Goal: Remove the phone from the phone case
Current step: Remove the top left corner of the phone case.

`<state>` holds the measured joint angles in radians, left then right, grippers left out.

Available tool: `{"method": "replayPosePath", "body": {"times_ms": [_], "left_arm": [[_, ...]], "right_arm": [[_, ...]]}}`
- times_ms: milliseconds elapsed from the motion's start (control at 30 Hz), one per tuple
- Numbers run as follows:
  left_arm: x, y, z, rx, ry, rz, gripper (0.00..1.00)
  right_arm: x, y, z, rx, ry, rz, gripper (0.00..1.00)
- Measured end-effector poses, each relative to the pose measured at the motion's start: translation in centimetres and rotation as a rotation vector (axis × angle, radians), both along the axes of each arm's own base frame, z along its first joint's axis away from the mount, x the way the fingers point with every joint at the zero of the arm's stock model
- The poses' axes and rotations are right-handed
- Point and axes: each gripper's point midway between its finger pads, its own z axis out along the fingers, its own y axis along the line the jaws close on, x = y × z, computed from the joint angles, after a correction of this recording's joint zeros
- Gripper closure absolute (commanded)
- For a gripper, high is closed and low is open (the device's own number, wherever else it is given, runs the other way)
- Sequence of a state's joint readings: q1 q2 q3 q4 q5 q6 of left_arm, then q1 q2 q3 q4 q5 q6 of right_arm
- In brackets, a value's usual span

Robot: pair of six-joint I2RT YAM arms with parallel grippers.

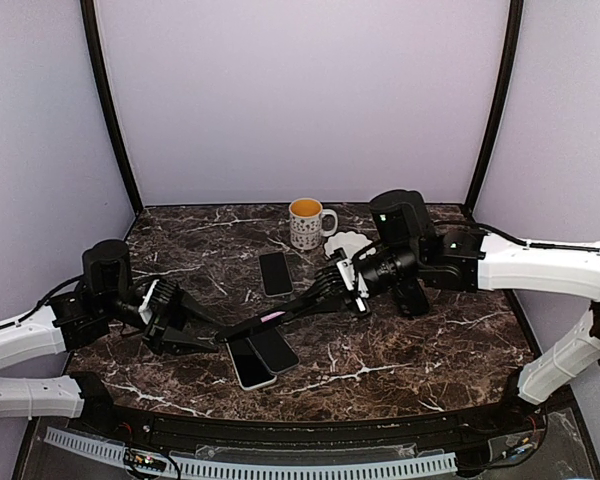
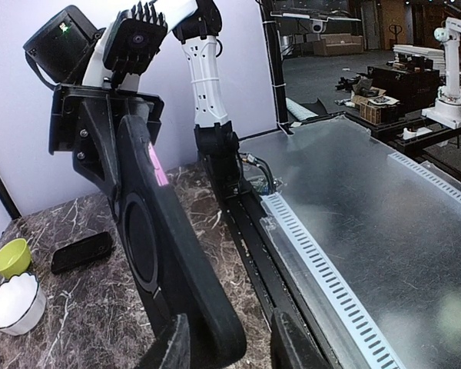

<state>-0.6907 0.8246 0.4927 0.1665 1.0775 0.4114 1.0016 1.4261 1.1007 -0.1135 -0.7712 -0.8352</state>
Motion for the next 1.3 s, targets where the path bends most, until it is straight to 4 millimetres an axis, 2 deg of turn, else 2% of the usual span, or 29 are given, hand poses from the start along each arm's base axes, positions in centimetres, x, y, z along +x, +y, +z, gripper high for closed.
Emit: {"method": "replayPosePath", "body": {"times_ms": [600,867,1300], "left_arm": [[-0.19,-0.14,-0.34,0.007,0.01,-0.011,0.64],[-0.13,-0.22,-0.4,0.009,0.006,-0.006,0.51],[0.02,-0.27,-0.49,0.012,0.002,0.003,0.62]], "right_arm": [[-0.2,0.12,-0.11,-0.002,0.0,0.007,1.0],[-0.16,0.18,-0.09,0.001,-0.001,0.006,1.0],[-0.25,0.27,-0.15,0.001,-0.001,0.009,1.0]]}}
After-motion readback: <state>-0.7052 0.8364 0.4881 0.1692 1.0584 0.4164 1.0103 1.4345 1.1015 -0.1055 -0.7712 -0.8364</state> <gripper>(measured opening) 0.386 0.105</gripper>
